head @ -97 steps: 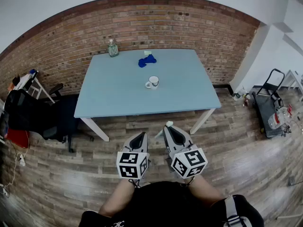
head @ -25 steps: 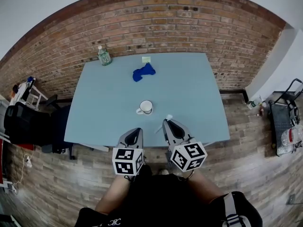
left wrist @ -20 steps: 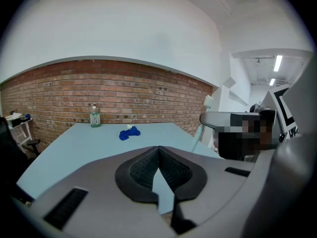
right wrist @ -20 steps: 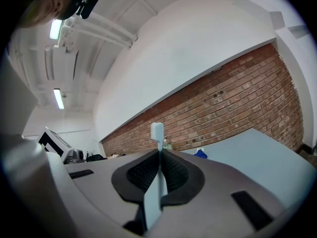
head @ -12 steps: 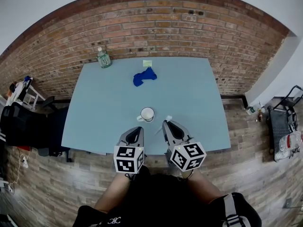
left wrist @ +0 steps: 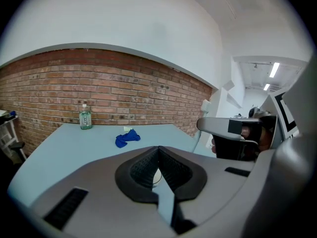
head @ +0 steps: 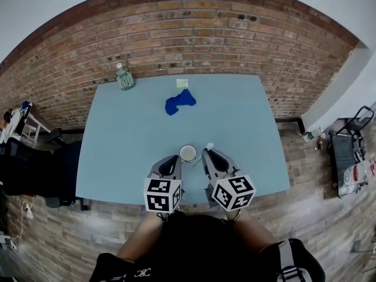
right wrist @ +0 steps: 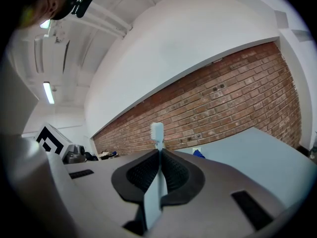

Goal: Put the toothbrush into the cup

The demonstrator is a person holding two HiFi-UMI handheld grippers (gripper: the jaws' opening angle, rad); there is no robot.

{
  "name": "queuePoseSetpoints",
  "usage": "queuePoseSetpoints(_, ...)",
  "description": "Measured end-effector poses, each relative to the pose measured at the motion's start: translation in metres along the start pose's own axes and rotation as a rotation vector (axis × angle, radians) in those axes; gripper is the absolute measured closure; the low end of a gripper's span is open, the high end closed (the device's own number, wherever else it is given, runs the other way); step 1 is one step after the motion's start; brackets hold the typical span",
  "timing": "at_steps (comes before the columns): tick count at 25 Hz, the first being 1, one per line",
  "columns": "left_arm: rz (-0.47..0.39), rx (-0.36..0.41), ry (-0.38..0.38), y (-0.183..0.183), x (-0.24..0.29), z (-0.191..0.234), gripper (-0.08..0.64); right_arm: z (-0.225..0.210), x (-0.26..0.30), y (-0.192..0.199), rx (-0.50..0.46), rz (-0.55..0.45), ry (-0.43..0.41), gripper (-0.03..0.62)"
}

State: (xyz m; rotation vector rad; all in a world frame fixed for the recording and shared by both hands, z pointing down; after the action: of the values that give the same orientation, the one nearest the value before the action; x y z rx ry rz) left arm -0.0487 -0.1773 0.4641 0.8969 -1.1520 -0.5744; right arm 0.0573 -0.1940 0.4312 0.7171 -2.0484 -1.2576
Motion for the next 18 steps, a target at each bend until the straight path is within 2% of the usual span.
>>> queuePoseSetpoints(8,0.015,-0.006,0.076,-0.017,0.028,0.044,0.552,0.0,0.048,-0.007,-0.02,0.016,0.088,0.565)
queuePoseSetpoints(18,0.074,-0.016,0.198,-0.015,0.058,0.084,0.552,0.002,0.094,-0.004,-0.027,0.038,0.214,0.565)
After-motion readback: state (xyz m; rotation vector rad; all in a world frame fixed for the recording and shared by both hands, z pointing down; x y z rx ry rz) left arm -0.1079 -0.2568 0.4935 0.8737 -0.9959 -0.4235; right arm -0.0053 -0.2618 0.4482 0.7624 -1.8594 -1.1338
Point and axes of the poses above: the fingertips, and each gripper's own axes: x forward along the fingers, z to its left, y out of its underside, the point moved 2 cm from there along -x, backward along the fingers, and after that the axes turned 6 degrees about z, right-handed, at the moved point
